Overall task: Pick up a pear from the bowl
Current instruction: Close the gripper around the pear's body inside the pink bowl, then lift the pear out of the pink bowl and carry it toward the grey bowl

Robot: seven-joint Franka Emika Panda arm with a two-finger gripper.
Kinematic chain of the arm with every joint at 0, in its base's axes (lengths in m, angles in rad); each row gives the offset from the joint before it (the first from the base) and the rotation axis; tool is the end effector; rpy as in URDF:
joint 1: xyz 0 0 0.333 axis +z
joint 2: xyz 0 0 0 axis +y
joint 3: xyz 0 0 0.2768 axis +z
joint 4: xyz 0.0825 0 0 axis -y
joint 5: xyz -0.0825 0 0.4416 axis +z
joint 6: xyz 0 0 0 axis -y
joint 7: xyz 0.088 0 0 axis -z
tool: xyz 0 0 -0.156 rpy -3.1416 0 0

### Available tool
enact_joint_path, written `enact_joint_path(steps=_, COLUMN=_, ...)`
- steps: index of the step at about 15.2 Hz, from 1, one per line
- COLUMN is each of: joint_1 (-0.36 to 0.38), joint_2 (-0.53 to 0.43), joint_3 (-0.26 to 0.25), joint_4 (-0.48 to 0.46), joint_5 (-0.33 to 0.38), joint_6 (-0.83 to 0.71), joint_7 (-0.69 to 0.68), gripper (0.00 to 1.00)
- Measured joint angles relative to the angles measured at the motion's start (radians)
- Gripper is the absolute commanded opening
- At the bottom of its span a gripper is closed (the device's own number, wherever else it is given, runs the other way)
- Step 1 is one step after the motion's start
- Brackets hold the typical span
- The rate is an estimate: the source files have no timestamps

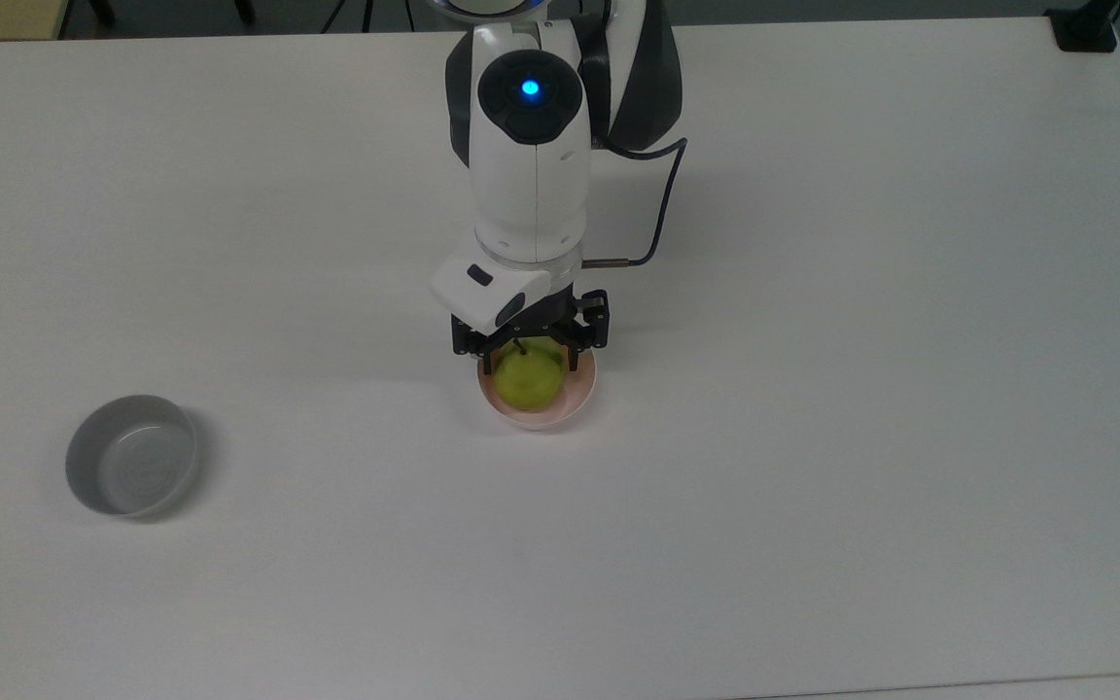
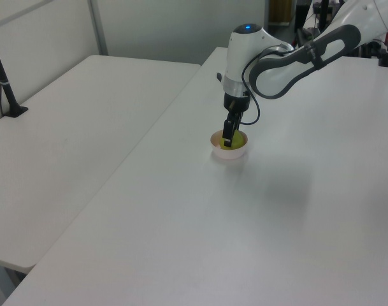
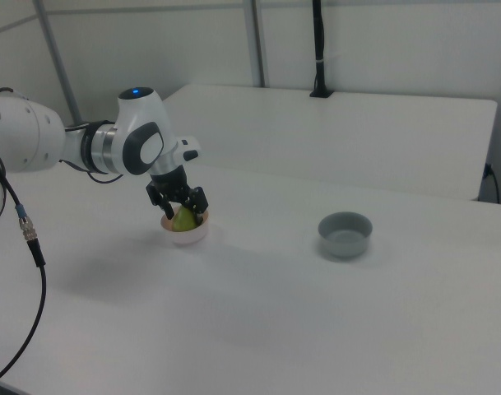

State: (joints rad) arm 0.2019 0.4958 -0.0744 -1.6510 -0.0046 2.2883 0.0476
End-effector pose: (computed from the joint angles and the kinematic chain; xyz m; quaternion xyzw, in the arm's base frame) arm 0.7226 0.0951 0.2248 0.9962 0.0469 0.0727 0.0129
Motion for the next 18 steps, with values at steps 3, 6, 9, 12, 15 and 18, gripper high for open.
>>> enact_joint_path(steps=3, joint_1=0.001, joint_2=0.011, joint_3=0.000, joint_4=0.000, joint_5=0.000, joint_6=0.006, joint_7=0.000, gripper=0.86)
enact_joint_path(steps=6, joint_1=0.005, joint_2=0.016, joint_3=0.000, joint_4=0.000, joint_5=0.000, joint_6=0.007, joint_7=0.000, gripper=0.64)
enact_joint_path(steps=9, joint_1=0.009, joint_2=0.016, joint_3=0.000, joint_4=0.003, joint_5=-0.004, joint_6=0.007, joint_7=0.000, gripper=0.50)
enact_joint_path(steps=12, joint_1=0.010, joint_2=0.016, joint_3=0.000, joint_4=0.005, joint_5=-0.004, joint_6=0.007, joint_7=0.000, gripper=0.50)
enact_joint_path(steps=15, joint_1=0.009, joint_2=0.004, joint_3=-0.002, joint_4=0.022, joint_5=-0.004, joint_6=0.003, joint_7=0.000, gripper=0.51)
enact_joint_path(steps=18, joint_1=0.001, joint_2=-0.052, joint_3=-0.006, joint_4=0.033, joint_5=-0.004, joint_6=-0.078, joint_7=0.000, gripper=0.52)
